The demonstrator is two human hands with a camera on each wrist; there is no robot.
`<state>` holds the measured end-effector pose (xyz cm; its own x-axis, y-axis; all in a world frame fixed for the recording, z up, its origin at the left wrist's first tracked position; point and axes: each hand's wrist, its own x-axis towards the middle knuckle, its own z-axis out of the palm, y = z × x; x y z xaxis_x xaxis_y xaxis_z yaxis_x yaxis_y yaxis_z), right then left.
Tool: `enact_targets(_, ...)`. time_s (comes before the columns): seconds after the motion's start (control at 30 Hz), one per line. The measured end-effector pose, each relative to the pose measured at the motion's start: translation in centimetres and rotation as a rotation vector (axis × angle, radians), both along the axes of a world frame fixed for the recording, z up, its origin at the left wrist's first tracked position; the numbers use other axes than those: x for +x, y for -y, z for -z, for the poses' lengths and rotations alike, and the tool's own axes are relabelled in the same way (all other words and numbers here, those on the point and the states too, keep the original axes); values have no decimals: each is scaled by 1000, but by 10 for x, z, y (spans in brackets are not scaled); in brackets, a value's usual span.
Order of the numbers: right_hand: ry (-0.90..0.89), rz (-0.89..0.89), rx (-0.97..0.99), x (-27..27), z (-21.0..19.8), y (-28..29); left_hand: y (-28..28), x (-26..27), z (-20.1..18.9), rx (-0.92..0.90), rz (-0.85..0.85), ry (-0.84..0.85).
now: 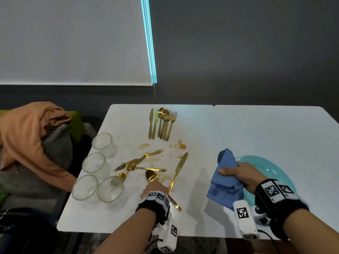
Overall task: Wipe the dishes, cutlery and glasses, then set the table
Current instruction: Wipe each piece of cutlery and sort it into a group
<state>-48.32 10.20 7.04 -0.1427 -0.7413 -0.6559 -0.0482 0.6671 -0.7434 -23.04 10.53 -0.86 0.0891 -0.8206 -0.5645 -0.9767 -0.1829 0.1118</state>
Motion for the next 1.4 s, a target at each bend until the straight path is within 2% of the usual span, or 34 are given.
enact_targets(0.1, 18, -7, 0, 2, 1, -5, -3, 2, -6, 11, -78, -103)
enact_targets(0.2, 37, -14, -8, 4, 1, -10, 1, 5, -12, 103, -130, -105)
enact_targets(0.3, 87, 4, -29, 8, 2, -12, 8, 11, -19, 26, -239, -162)
enact_targets(0.4, 172, 40, -59, 15, 2, -12, 18, 6, -28, 11, -265, -270)
enact_targets(0.6, 406, 185, -100, 40, -7, -2, 19, -25, -61, -91, -210, -654)
enact_targets(0.7, 438, 249, -101, 53, -5, 7, 19, -45, -74, -43, -66, -686)
enact_targets(0.9, 237, 256, -64, 56, 4, 15, 15, -51, -97, 0, 195, -639)
enact_targets(1.0, 54, 135, -65, 47, -1, 19, 16, -38, -101, 70, 105, -789)
enact_targets(1.1, -67, 12, -92, 35, -16, 24, 25, -30, -109, 69, 180, -767)
enact_targets(1.17, -194, -113, -112, 27, -26, 28, 29, -27, -116, 66, 232, -717)
enact_targets(1.33, -724, -664, -132, 16, -56, 31, 30, -29, -131, 18, 403, -591)
enact_targets(1.4, -852, -797, -144, 16, -67, 33, 30, -32, -134, 10, 425, -577)
